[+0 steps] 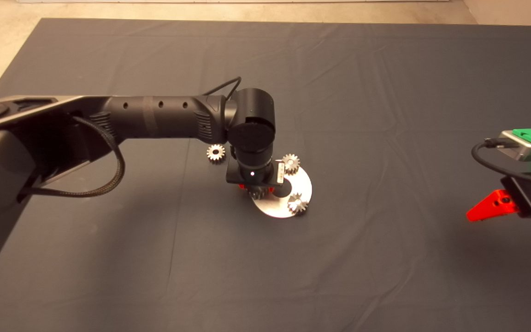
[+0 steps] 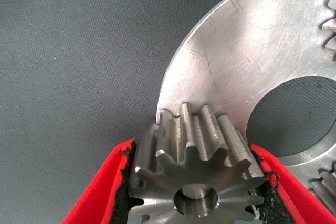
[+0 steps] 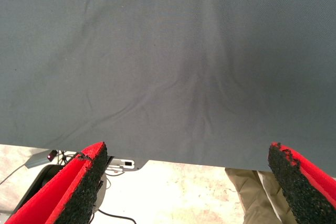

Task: Remove an incorrectly installed larger gear and replace it with the correct smaller gear

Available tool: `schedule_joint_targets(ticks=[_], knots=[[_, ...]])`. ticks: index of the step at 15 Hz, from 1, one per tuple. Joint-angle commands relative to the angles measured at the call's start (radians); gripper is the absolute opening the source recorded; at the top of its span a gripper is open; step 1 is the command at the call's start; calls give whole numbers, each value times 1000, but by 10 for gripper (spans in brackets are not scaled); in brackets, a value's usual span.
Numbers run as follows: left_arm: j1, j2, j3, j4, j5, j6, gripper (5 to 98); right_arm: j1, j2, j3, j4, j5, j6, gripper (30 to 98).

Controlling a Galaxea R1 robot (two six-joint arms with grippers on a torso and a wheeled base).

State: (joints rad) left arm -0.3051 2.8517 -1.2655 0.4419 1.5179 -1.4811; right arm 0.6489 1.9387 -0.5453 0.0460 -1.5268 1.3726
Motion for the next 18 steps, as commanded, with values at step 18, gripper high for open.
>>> schedule_joint_targets(ticks=[18], knots=[[-50, -1, 16, -44, 41, 2, 441, 21, -7, 1, 35, 0, -3, 813]])
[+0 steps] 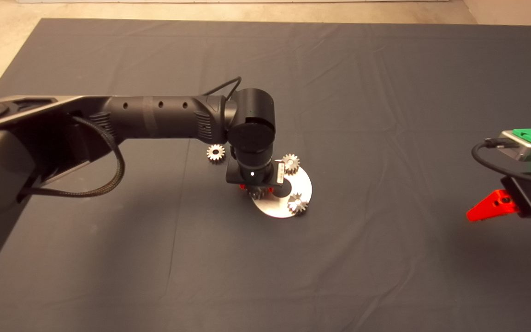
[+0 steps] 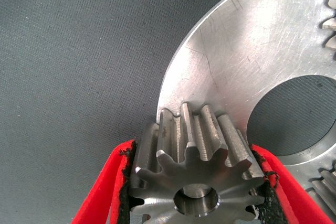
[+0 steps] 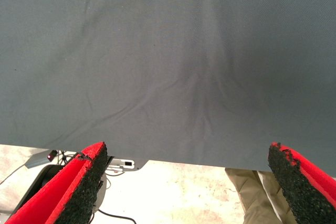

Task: Remove an incorrectly installed larger gear and replace it with the correct smaller gear

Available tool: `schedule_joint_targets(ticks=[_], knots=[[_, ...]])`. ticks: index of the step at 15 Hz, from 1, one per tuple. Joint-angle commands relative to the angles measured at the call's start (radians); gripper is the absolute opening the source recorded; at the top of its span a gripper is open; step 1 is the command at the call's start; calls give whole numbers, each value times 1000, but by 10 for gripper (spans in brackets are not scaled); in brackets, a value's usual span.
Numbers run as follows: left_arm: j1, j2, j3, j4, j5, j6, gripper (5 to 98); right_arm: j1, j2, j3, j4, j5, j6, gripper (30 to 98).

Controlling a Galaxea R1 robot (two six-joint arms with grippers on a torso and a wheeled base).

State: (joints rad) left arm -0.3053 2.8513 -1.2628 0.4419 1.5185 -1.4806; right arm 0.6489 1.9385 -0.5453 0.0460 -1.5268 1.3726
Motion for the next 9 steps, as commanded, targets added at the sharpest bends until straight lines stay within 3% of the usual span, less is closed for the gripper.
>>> schedule_joint_targets(ticks=[1, 4, 6, 9], knots=[[-76, 1, 10, -72, 40, 3, 441, 21, -5, -1, 35, 0, -3, 813], [-106, 3, 10, -116, 49, 5, 440, 21, -5, -1, 35, 0, -3, 813], [-145, 7, 10, -154, 68, 6, 441, 21, -5, -1, 35, 0, -3, 813], [-208, 3, 11, -213, 76, 27, 441, 21, -5, -2, 34, 0, -3, 813]])
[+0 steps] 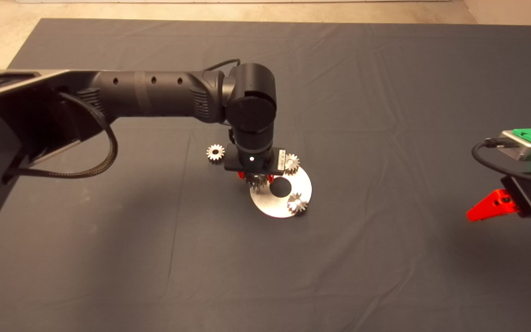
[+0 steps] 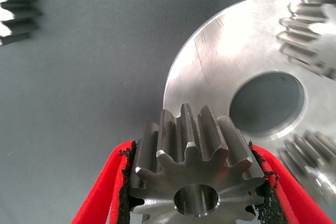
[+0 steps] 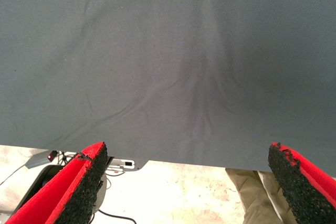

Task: Remove an incorrectly installed larger gear and replace it with the correct smaller gear

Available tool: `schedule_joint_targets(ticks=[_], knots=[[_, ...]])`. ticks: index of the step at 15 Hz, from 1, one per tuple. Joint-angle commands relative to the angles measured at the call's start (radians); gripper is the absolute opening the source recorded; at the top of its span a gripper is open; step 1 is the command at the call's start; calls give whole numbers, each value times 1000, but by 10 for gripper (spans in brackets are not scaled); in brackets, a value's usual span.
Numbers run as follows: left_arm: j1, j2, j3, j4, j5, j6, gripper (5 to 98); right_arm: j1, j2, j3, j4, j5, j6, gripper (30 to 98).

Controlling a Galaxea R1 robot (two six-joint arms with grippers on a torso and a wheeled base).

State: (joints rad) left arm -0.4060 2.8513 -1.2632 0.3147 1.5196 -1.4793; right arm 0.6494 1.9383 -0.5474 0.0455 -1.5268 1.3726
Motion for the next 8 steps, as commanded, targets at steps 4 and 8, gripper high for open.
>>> schedule_joint_targets(ticks=[4, 8], knots=[[-160, 1, 11, -101, 110, 31, 440, 21, -5, 0, 36, 0, -3, 813], [-162, -14, 4, -100, 117, 51, 439, 21, -11, 2, 34, 0, -3, 813]])
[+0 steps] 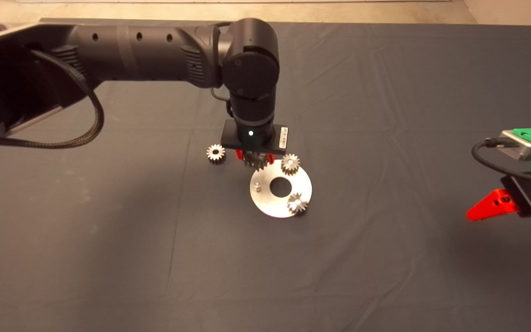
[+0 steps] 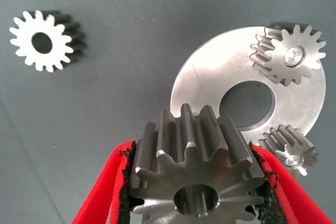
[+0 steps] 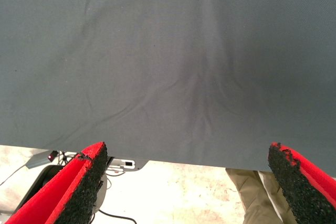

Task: Remove an incorrectly installed larger gear and replace it with the correct smaller gear

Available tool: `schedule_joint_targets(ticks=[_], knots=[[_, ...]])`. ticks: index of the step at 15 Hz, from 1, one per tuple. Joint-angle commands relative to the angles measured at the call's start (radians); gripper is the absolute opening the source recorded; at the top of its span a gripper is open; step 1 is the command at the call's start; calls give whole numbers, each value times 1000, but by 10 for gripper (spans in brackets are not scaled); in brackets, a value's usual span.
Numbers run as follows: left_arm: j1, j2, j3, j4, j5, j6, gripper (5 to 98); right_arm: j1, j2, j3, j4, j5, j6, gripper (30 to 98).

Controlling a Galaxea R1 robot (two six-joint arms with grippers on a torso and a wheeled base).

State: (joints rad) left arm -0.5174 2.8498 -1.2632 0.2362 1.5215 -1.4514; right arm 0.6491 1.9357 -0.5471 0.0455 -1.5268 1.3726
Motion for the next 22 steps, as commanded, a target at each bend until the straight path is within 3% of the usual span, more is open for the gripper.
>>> schedule_joint_targets(ticks=[1, 4, 10, 16, 22], knots=[[-50, -17, 4, -21, 115, 23, 441, 21, -7, 1, 34, 0, -3, 813], [-50, -32, 9, -21, 115, 23, 441, 21, -8, 1, 36, 0, -3, 813], [-49, -130, 49, -18, 115, 20, 438, 21, -8, 1, 34, 0, -3, 813], [-43, -316, 167, -15, 115, 20, 440, 21, -7, 1, 34, 0, -3, 813], [56, -399, 237, 0, 114, 11, 440, 21, -7, 4, 36, 0, -3, 813]])
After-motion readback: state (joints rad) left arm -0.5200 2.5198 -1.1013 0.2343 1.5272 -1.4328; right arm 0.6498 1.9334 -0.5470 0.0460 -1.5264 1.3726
